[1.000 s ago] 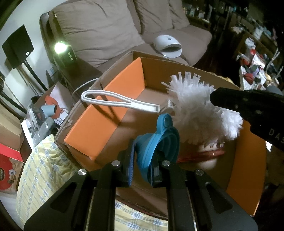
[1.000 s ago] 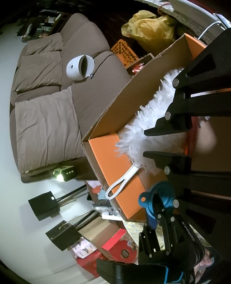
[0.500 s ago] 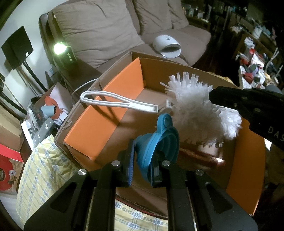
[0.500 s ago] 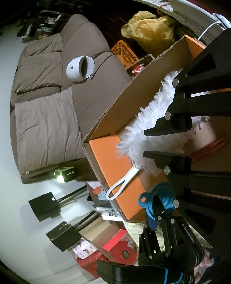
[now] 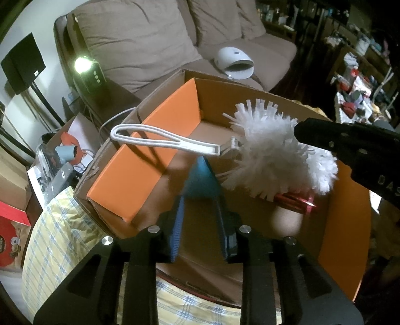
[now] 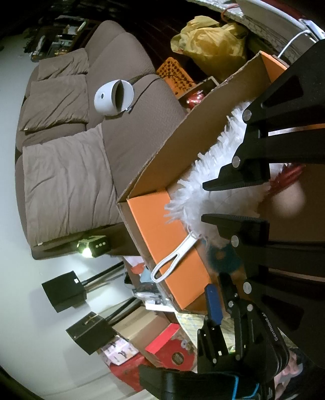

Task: Organize objects
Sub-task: 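Open the left gripper to drop the blue funnel into the box, then move both grippers away from the box toward the checked tablecloth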

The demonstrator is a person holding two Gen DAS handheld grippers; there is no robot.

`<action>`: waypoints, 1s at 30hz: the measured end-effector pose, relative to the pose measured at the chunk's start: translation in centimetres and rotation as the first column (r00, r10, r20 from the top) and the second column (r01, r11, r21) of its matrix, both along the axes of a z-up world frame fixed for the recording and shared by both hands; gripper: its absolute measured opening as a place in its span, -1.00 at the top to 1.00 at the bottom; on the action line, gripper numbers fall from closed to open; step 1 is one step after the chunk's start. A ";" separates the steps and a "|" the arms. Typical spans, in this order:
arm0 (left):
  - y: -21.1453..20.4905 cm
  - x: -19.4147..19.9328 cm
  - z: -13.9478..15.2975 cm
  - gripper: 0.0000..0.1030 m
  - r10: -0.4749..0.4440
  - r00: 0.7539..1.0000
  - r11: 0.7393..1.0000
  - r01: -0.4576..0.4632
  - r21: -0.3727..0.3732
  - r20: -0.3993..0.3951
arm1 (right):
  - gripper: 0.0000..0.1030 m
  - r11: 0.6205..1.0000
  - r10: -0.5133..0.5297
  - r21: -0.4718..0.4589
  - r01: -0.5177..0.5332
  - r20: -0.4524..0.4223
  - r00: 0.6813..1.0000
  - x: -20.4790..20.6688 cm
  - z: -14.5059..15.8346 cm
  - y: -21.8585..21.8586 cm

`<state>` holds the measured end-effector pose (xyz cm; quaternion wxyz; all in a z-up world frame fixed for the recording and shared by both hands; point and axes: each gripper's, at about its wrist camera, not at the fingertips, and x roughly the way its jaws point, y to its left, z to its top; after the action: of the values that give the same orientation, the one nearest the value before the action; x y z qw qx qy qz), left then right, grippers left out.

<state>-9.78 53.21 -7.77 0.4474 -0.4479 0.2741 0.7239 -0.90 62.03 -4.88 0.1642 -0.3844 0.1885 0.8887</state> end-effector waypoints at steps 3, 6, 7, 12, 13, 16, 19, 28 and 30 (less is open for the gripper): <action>-0.3 0.3 0.6 0.37 -0.002 1.000 1.000 0.003 0.009 -0.025 | 0.61 1.000 -0.001 0.000 0.001 0.003 1.000 0.0 0.0 0.1; -0.8 0.4 1.5 0.27 -0.012 0.999 1.000 0.013 0.027 -0.031 | 0.55 1.000 -0.008 -0.005 0.008 -0.003 1.000 0.2 0.1 0.3; -0.9 0.2 1.8 0.26 -0.012 1.000 0.999 0.013 0.032 -0.024 | 0.55 1.000 -0.011 -0.004 0.011 -0.006 1.000 0.3 0.2 0.4; -2.5 -2.0 3.8 0.26 0.022 0.999 0.995 -0.024 0.092 0.023 | 0.55 1.000 -0.025 -0.007 0.025 -0.013 1.000 0.3 0.3 0.4; -2.9 -2.5 4.3 0.25 0.031 0.999 0.993 -0.034 0.113 0.030 | 0.55 1.000 -0.024 -0.006 0.023 -0.013 1.000 0.4 0.3 0.4; -4.6 -3.7 5.6 0.22 0.072 0.997 0.988 -0.071 0.139 0.001 | 0.54 1.000 -0.004 -0.018 0.003 -0.023 1.000 0.0 0.2 -0.1; -6.0 -5.0 6.6 0.17 0.097 0.995 0.982 -0.093 0.162 -0.018 | 0.54 1.000 -0.003 -0.014 0.003 -0.016 1.000 -0.6 -0.2 -0.8; -9.1 -5.2 10.9 0.17 0.189 0.979 0.943 -0.160 0.290 -0.072 | 0.53 0.994 0.025 0.105 -0.020 -0.049 0.998 -1.1 2.0 -4.5; -9.9 -3.9 11.9 0.17 0.280 0.936 0.924 -0.204 0.322 -0.213 | 0.53 0.991 0.059 0.120 -0.052 -0.059 0.997 -1.2 2.6 -5.7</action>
<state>-13.73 43.36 4.17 0.3767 -0.3098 0.1603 0.8582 -2.14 56.33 -2.27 0.1561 -0.3511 0.1298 0.9141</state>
